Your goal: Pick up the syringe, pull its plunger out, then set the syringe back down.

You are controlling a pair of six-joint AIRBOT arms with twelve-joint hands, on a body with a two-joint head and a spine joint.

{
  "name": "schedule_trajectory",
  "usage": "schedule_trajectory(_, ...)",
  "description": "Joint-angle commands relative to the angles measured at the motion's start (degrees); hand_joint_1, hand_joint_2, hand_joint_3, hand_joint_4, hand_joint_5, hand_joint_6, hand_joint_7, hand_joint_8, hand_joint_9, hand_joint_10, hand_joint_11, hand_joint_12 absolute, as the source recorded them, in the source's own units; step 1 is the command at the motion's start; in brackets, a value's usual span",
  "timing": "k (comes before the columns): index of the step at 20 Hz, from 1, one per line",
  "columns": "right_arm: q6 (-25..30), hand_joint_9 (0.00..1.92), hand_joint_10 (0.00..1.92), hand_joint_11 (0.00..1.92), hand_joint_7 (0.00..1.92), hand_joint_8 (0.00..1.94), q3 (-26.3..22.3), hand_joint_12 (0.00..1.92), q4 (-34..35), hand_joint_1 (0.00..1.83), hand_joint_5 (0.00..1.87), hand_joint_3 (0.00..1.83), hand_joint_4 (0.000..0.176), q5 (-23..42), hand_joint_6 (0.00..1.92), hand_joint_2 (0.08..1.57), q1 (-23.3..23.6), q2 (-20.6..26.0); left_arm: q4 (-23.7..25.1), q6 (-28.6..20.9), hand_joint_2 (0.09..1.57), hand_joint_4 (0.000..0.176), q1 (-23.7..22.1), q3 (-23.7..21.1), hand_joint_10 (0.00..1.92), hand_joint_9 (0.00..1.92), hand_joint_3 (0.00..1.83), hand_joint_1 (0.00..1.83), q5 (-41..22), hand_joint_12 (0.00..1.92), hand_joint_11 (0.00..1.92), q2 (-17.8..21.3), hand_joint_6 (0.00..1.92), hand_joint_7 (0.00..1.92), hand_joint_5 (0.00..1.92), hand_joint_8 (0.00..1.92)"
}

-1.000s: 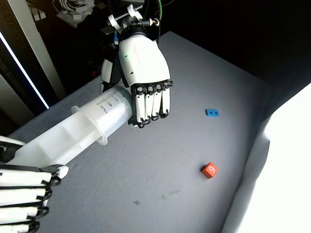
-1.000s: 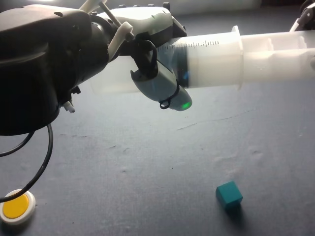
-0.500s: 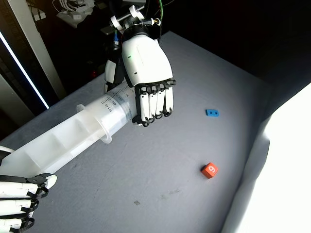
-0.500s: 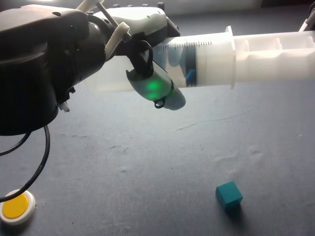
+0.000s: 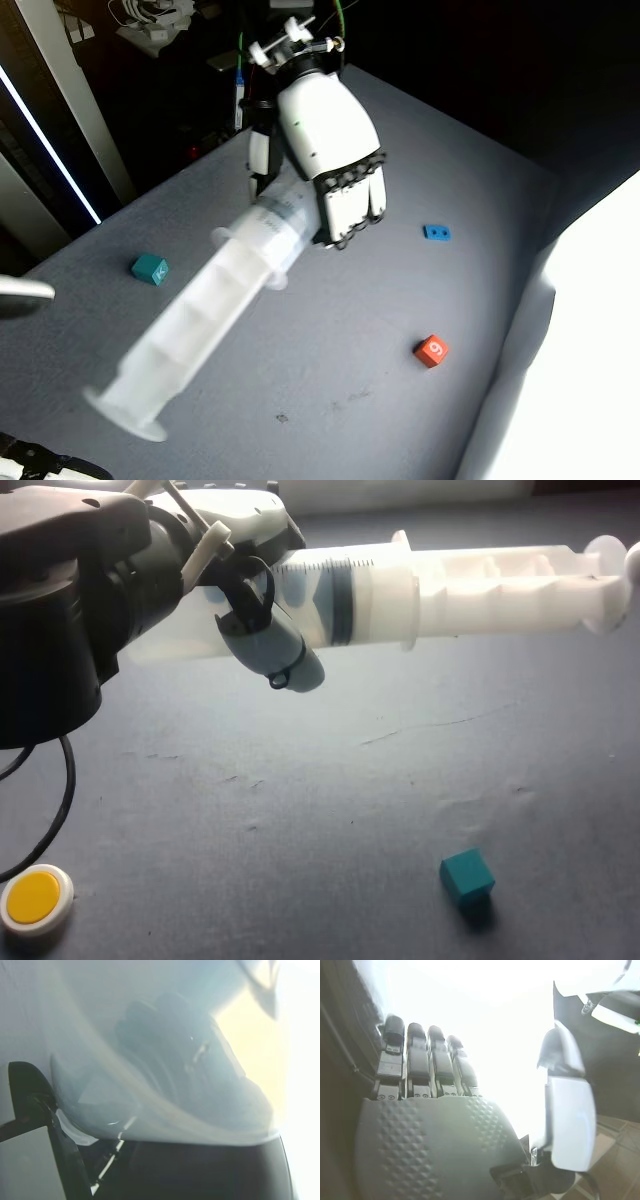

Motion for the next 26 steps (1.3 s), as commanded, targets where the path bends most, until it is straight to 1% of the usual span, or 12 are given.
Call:
schedule_trajectory(1,0.24,0.00,0.00,0.00,0.00,0.00,0.17,0.13,-0.18,0.44,0.00,0.00,0.000,6.29,0.00,0.77,0.46,0.40,3.70,-0.72,1.23,0.006,-0.80,-0.17,1.25,0.68,0.00,1.15,1.12,1.63,0.44,-0.01,1.32,0.82,0.74,1.34)
schedule_trajectory(4,0.24,0.00,0.00,0.00,0.00,0.00,0.06,0.12,-0.88,0.39,0.00,0.00,0.000,6.59,0.00,0.77,0.34,0.39,3.70,-0.72,1.22,0.012,-0.79,-0.19,1.25,0.67,0.00,1.16,1.20,1.62,0.44,0.05,1.30,0.81,0.75,1.34)
schedule_trajectory(6,0.24,0.00,0.00,0.00,0.00,0.00,-0.08,0.15,-1.13,0.39,0.00,0.00,0.000,6.77,0.00,0.76,0.29,0.40,3.93,-0.72,1.22,0.005,-0.75,-0.20,1.23,0.68,0.00,1.16,1.30,1.58,0.43,0.33,1.28,0.81,0.76,1.35)
schedule_trajectory(7,0.24,0.00,0.00,0.00,0.00,0.00,-0.17,0.15,-1.13,0.38,0.00,0.00,0.000,7.03,0.00,0.79,0.31,0.41,4.30,-0.72,1.22,0.016,-0.66,-0.20,1.24,0.67,0.00,1.16,1.34,1.58,0.44,0.44,1.28,0.80,0.77,1.35)
schedule_trajectory(9,0.24,0.00,0.00,0.00,0.00,0.00,-0.26,0.16,-1.17,0.38,0.00,0.00,0.000,7.41,0.00,0.79,0.33,0.41,4.95,-0.72,1.22,0.020,-0.35,-0.15,1.23,0.67,0.00,1.15,1.76,1.59,0.43,0.80,1.31,0.80,0.76,1.34)
schedule_trajectory(12,0.21,0.00,0.00,0.00,0.00,0.00,-0.26,0.12,-1.43,0.39,0.00,0.01,0.000,7.46,0.00,0.81,0.29,0.42,5.56,-0.74,1.23,0.017,1.06,-0.34,1.25,0.66,0.00,1.15,2.92,1.59,0.41,1.87,1.33,0.79,0.74,1.36)
schedule_trajectory(13,0.21,0.00,0.00,0.00,0.00,0.00,-0.27,0.16,-1.43,0.38,0.00,0.01,0.000,7.75,0.00,0.82,0.30,0.42,6.54,-1.48,1.23,0.006,2.02,-0.64,1.25,0.68,0.00,1.15,3.16,1.61,0.45,2.56,1.33,0.81,0.73,1.35)
schedule_trajectory(15,0.21,0.00,0.00,0.00,0.00,0.00,-0.28,0.16,-1.43,0.39,0.00,0.00,0.000,8.26,0.00,0.81,0.30,0.43,11.90,-7.96,1.23,0.008,4.72,-1.13,1.24,0.68,0.00,1.15,3.20,1.61,0.46,3.53,1.33,0.81,0.73,1.34)
schedule_trajectory(17,0.20,0.00,0.00,0.00,0.00,0.00,-0.29,0.16,-1.52,0.36,0.00,0.01,0.000,8.27,0.00,0.83,0.28,0.43,14.09,-10.76,1.23,0.010,6.75,-1.33,1.24,0.69,0.00,1.15,3.28,1.62,0.44,3.94,1.33,0.80,0.73,1.35)
schedule_trajectory(18,0.20,0.01,0.00,0.00,0.00,0.00,-0.30,0.19,-1.59,0.34,0.00,0.01,0.000,8.27,0.00,0.84,0.25,0.43,15.57,-12.72,1.23,0.003,8.14,-1.33,1.27,0.68,0.00,1.15,3.53,1.65,0.43,4.07,1.32,0.80,0.73,1.37)
schedule_trajectory(20,0.19,0.02,0.00,0.00,0.00,0.00,-0.30,0.24,-1.61,0.30,0.00,0.01,0.000,8.48,0.00,0.86,0.24,0.43,18.97,-17.21,1.22,0.000,10.79,-1.35,1.23,0.71,0.00,1.17,3.86,1.62,0.44,4.28,1.32,0.86,0.73,1.28)
schedule_trajectory(26,0.17,0.02,0.00,0.00,0.00,0.00,-0.31,0.22,-1.98,0.29,0.00,0.01,0.000,8.65,0.00,0.89,0.21,0.42,28.76,-28.40,1.23,0.000,17.51,-0.77,1.30,0.66,0.00,1.16,3.24,1.66,0.38,4.27,1.31,0.81,0.72,1.38)
